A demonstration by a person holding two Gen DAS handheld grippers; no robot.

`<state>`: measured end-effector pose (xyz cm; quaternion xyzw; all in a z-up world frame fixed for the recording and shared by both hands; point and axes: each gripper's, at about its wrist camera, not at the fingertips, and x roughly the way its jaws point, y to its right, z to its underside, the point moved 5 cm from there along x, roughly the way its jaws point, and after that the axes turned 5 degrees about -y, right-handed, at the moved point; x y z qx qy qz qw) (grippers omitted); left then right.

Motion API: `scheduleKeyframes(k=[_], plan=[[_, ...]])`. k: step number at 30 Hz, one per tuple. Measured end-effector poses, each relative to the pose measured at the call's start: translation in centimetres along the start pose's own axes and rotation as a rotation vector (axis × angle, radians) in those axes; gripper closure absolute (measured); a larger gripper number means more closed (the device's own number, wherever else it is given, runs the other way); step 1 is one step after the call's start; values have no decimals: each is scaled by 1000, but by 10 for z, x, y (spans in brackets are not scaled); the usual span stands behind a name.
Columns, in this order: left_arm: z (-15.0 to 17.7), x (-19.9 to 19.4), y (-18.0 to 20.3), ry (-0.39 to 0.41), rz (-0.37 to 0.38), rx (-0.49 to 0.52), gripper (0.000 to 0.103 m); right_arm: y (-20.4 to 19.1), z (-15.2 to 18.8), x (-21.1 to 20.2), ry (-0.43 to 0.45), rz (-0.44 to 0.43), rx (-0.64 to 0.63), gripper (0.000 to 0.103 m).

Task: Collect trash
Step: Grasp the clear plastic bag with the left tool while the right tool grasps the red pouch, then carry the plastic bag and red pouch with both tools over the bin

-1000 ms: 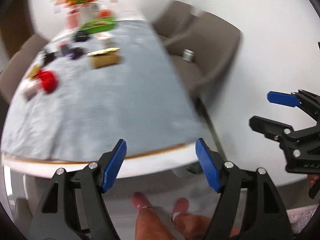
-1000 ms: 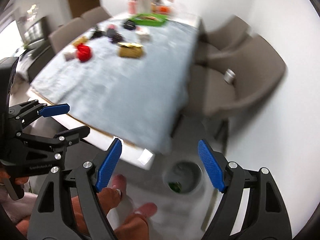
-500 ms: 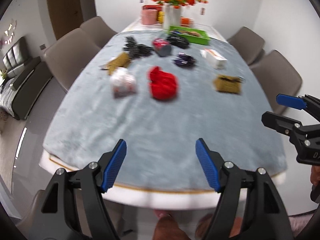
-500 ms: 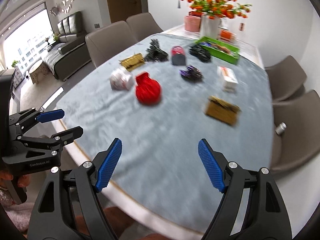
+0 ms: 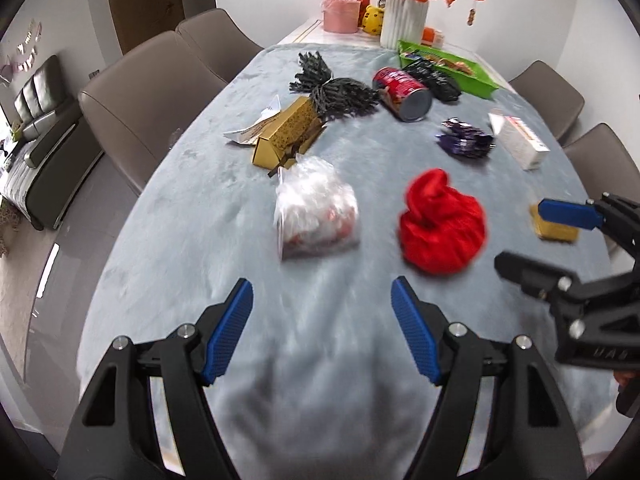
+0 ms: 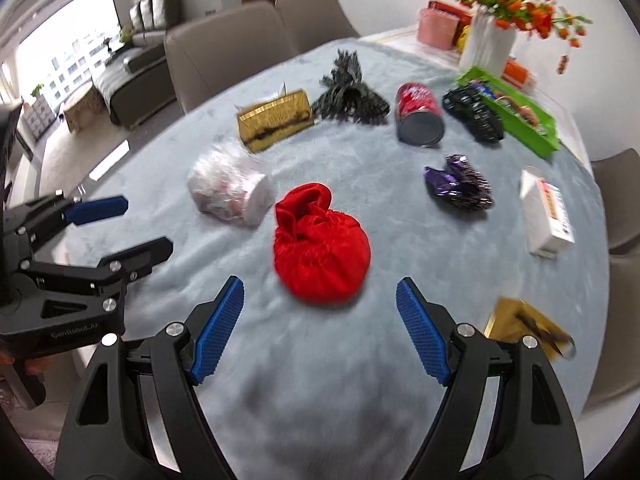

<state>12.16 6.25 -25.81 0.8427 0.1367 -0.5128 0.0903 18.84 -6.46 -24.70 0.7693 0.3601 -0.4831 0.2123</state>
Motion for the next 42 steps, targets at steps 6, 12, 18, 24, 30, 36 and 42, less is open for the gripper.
scheduleKeyframes(k=[6,12,18,24,30,36,42], plan=[[-20,50,-5,-17,68,1,31,6,-10,51,-59,17,-18,27],[-33,81,-7,-34,78,43,31,3,-12,74,-79,-6,22,27],[-38,85,-14,-33,106,59,36,-1,-17,75,-80,-35,49,52],[-41,68,-19,-21,136,71,41,-2,-20,64,-80,-39,66,57],[-41,42,-21,0,155,105,41,-6,-21,41,-55,-21,90,57],[-38,3,-8,33,203,189,41,-7,-13,5,-17,18,135,57],[-29,-29,38,58,302,352,41,10,24,-41,29,109,263,57]])
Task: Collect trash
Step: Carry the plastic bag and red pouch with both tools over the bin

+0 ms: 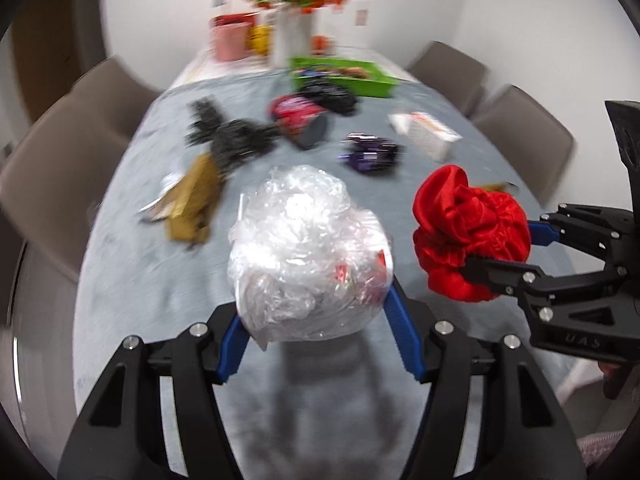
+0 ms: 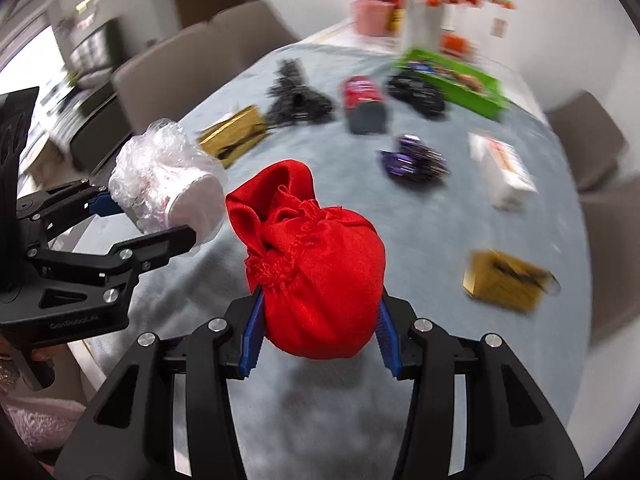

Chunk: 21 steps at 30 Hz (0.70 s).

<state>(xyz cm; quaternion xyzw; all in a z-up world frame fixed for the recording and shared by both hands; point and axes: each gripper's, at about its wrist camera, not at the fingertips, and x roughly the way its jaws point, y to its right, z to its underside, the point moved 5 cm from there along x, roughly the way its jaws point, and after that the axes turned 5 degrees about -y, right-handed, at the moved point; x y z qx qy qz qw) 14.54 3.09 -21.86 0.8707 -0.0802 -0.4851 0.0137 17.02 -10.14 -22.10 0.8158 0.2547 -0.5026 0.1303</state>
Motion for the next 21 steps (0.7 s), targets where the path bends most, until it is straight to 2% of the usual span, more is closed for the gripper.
scheduleKeyframes(k=[3,6,13,16,21], plan=[[-4,-2,38,2,60,95,41,33,32,-28,18,65,127,57],[-8,-1,93,-2,144,217,41,64,67,-53,26,128,231,57],[1,-8,232,-1,316,461,41,142,181,-129,62,296,513,57],[16,-12,300,-2,373,550,41,172,237,-162,79,353,610,57],[54,-19,406,-12,426,617,41,219,333,-209,73,400,693,57]])
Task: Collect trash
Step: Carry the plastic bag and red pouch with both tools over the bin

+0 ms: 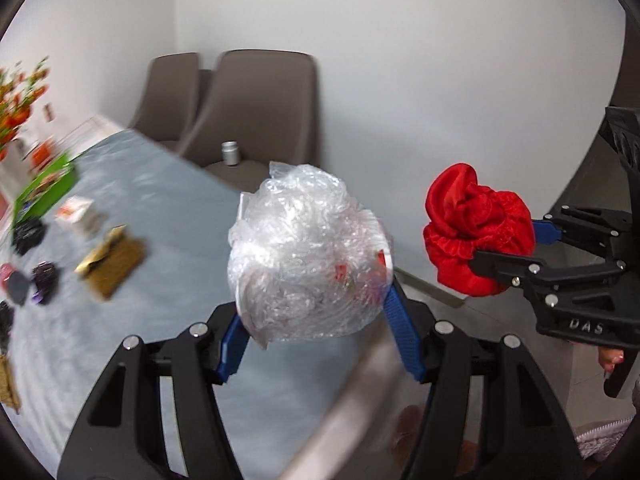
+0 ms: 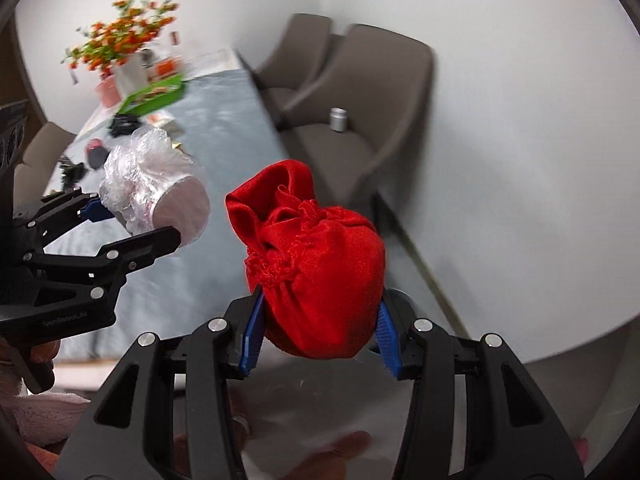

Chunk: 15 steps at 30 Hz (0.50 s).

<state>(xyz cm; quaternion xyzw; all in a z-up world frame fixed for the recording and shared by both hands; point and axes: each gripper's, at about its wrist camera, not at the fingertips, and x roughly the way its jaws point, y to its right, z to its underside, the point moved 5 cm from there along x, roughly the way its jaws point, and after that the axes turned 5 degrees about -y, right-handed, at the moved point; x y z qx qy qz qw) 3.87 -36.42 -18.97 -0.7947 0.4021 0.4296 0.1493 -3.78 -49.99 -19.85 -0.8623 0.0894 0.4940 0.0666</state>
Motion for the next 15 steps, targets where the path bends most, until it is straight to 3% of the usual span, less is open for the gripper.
scheduleKeyframes(k=[7,15], plan=[[-19,63,116,-31,54,-22,41,123,28,-5,-29,32,-3,57],[-24,151,163,-136,50,-76,41,182,28,53,-128,17,-17,57]])
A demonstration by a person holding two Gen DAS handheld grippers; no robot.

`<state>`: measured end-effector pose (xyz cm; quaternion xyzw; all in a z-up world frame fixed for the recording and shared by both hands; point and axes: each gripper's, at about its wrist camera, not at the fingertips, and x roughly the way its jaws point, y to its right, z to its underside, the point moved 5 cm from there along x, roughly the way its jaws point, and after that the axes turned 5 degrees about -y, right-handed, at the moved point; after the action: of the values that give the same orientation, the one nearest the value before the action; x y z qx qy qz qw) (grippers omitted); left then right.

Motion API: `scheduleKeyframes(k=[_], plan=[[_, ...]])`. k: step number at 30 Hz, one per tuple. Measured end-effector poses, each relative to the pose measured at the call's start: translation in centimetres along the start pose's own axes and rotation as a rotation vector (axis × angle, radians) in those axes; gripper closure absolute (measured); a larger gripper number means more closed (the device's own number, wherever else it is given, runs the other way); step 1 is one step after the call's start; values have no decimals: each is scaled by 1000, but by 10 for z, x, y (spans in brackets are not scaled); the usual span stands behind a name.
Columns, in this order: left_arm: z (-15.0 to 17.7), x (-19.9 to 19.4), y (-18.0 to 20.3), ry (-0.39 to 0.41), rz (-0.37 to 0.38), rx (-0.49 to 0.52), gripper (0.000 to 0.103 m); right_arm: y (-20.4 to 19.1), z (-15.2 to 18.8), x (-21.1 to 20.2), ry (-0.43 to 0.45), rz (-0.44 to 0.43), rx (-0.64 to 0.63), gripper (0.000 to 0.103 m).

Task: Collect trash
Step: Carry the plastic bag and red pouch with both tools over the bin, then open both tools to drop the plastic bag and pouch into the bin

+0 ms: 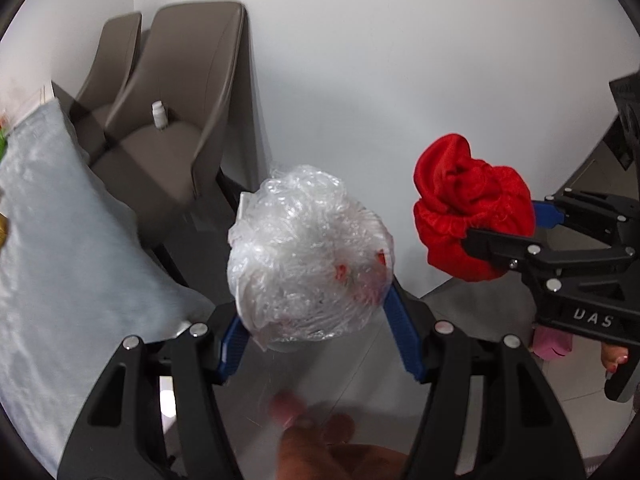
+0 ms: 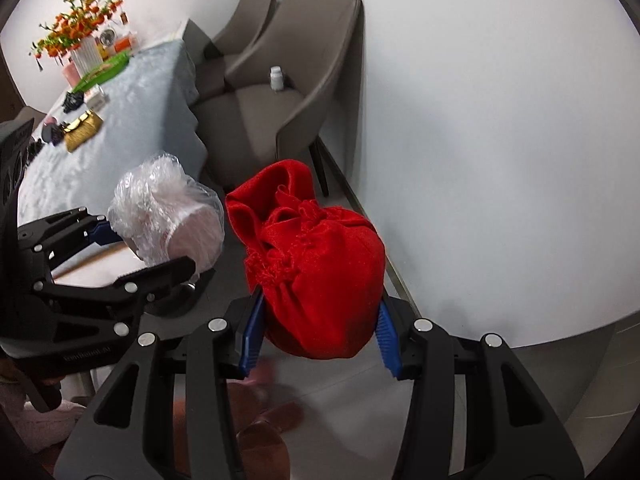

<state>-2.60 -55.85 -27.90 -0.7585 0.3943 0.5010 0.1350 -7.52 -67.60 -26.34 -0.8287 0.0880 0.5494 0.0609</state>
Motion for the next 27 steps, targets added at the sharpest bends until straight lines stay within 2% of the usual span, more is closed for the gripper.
scheduleKeyframes(k=[3,7,10,14,20,22,27], plan=[[3,40,0,-22,-40,-19,41,4,-4,36,-39,-13,-18,57],[9,108,-17,-59,-81,-68,41,11,-9,103,-84,-51,-48,57],[21,162,-25,-83,-124,-64,41,19,-7,160,-111,-76,-82,57],[41,235,-44,-110,-141,-136,41,28,6,234,-118,-119,-115,57],[74,334,-72,-137,-217,-163,41,36,33,341,-139,-161,-141,57],[83,356,-80,-141,-222,-169,40,34,39,370,-144,-167,-151,55],[94,393,-93,-171,-260,-147,39,32,44,405,-123,-179,-169,35]])
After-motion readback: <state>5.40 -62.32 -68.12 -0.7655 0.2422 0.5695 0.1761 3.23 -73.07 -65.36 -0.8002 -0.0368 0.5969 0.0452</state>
